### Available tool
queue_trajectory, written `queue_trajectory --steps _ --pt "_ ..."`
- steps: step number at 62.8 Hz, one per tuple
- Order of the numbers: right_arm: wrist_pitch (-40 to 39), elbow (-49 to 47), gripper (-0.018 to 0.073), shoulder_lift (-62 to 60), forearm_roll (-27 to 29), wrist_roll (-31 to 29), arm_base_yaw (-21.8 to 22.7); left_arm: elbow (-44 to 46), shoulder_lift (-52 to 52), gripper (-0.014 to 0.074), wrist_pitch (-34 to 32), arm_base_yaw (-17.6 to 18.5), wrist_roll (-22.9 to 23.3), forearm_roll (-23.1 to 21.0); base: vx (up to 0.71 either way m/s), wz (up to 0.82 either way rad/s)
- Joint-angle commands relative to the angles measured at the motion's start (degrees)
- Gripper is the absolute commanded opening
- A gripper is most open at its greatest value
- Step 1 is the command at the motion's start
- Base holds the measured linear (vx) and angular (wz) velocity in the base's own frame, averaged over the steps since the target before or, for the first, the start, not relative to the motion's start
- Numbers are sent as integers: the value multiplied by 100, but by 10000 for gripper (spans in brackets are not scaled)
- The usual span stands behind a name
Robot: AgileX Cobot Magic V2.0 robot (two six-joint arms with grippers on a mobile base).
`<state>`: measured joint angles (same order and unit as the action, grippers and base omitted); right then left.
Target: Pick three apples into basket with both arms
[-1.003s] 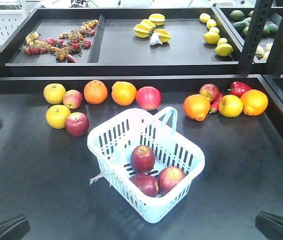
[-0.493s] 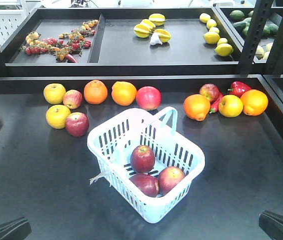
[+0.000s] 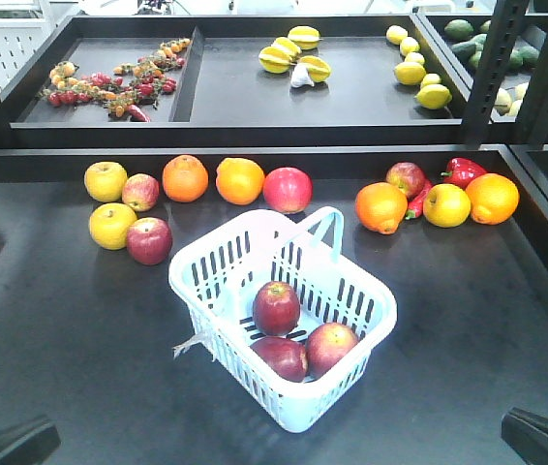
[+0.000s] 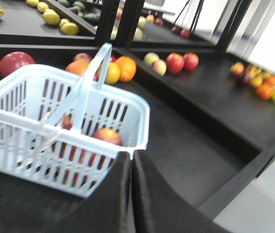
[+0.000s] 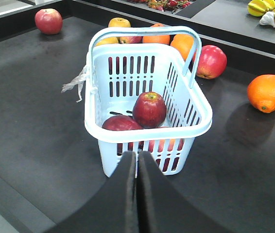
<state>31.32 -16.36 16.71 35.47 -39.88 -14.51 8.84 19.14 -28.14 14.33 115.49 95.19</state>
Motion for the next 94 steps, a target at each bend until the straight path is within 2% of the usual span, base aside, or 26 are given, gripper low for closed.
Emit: queue_trajectory --steps 1,6,10,14,17,18,25,31,34,36,39,43,54,66,76,81,94 --pt "-340 -153 -1 38 92 -2 -12 139 42 -7 157 -13 25 -1095 0 0" --pt "-340 -153 -1 38 92 -2 -12 126 42 -7 290 -13 -160 -1805 0 0" --pt "-340 -153 -1 38 92 -2 -12 5 42 -7 427 -13 -843 -2451 0 0" --pt "-340 -153 -1 38 92 -2 -12 -196 42 -7 702 -13 -1902 -3351 0 0" --pt "-340 -153 -1 38 92 -2 -12 -414 42 -7 904 -13 -2914 -4197 0 0" --pt "-340 -153 -1 38 92 -2 -12 -517 42 -7 985 -13 -3370 -4589 0 0" --pt "-340 -153 -1 38 92 -2 -12 -947 42 -7 1481 -4 -5767 -6903 0 0" --pt "-340 -153 -1 38 92 -2 -12 -1070 35 -7 2276 -4 -7374 -8731 0 0" --pt "-340 -153 -1 38 92 -2 -12 -1070 35 -7 2758 -4 -8110 -9274 0 0" --pt "-340 -153 -1 38 92 -2 -12 -1070 35 -7 3007 -4 -8605 -9446 0 0" --pt "-340 -153 -1 38 92 -2 -12 -1125 35 -7 3197 -4 -9223 -9477 0 0" --pt "-340 -153 -1 38 92 -2 -12 -1166 27 -7 3323 -4 -9675 -9519 0 0" --pt "-340 -153 -1 38 92 -2 -12 -1166 -782 -7 2894 -229 -9749 -9467 0 0" --pt "-340 -153 -1 38 92 -2 -12 -1166 -2089 -7 3097 -1174 -9923 -9473 0 0" --pt "-322 -153 -1 38 92 -2 -12 -1166 -2079 -7 3105 -1836 -10001 -9473 0 0" --pt "-317 -153 -1 38 92 -2 -12 -1166 -2079 -7 3018 -1943 -10001 -9473 0 0" --pt "-317 -153 -1 38 92 -2 -12 -1166 -2079 -7 2847 -1955 -10001 -9473 0 0"
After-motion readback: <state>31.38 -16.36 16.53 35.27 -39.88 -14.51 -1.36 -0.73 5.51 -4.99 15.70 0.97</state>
